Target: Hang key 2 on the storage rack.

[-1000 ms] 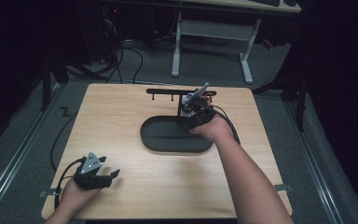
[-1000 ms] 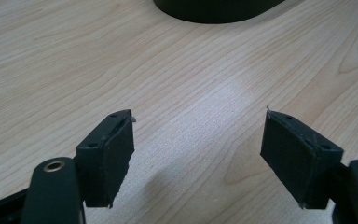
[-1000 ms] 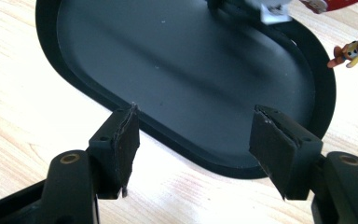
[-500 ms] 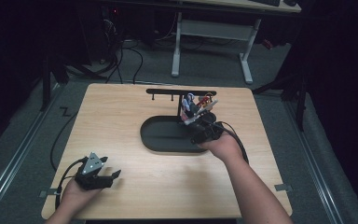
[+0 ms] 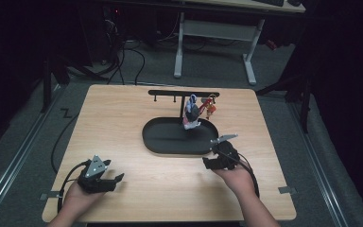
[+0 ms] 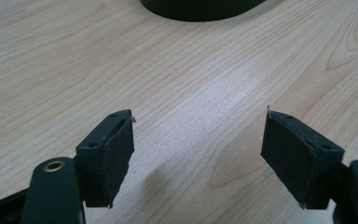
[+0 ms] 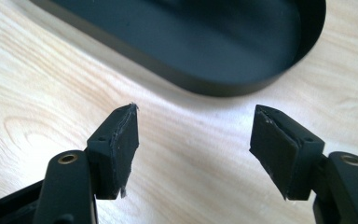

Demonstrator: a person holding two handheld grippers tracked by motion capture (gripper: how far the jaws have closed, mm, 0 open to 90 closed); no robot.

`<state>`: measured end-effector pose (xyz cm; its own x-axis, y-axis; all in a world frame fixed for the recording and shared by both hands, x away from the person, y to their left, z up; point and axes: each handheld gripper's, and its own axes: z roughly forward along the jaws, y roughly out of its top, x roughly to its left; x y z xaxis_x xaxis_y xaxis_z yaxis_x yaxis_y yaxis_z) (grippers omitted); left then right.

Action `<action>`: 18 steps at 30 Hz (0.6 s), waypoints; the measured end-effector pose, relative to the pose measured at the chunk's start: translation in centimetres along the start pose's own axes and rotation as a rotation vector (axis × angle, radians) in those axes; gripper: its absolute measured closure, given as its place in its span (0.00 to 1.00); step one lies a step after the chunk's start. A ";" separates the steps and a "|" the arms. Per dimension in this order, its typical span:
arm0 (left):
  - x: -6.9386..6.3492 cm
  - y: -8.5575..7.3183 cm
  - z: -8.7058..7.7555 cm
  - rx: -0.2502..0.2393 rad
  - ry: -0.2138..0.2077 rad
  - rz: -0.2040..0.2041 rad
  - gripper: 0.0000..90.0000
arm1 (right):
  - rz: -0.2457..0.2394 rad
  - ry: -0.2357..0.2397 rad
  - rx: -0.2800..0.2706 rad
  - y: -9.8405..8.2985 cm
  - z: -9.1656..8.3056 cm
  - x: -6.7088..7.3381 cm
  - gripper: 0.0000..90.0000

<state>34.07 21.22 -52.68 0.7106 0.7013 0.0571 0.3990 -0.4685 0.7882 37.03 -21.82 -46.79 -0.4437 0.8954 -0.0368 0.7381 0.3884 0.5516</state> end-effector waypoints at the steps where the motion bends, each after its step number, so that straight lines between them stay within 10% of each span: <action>1: -0.1 0.0 0.0 0.002 0.001 0.002 0.28 | -0.009 0.001 -0.024 -0.7 0.1 0.0 0.35; 18: -0.6 0.1 0.3 -0.019 -0.025 0.013 0.29 | 0.098 -0.050 -0.348 -10.4 -0.7 0.6 0.32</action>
<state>33.86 20.59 -52.78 0.7297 0.6818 0.0522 0.3789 -0.4667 0.7992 28.69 -25.52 -51.95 -0.3474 0.9377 -0.0056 0.5552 0.2105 0.8046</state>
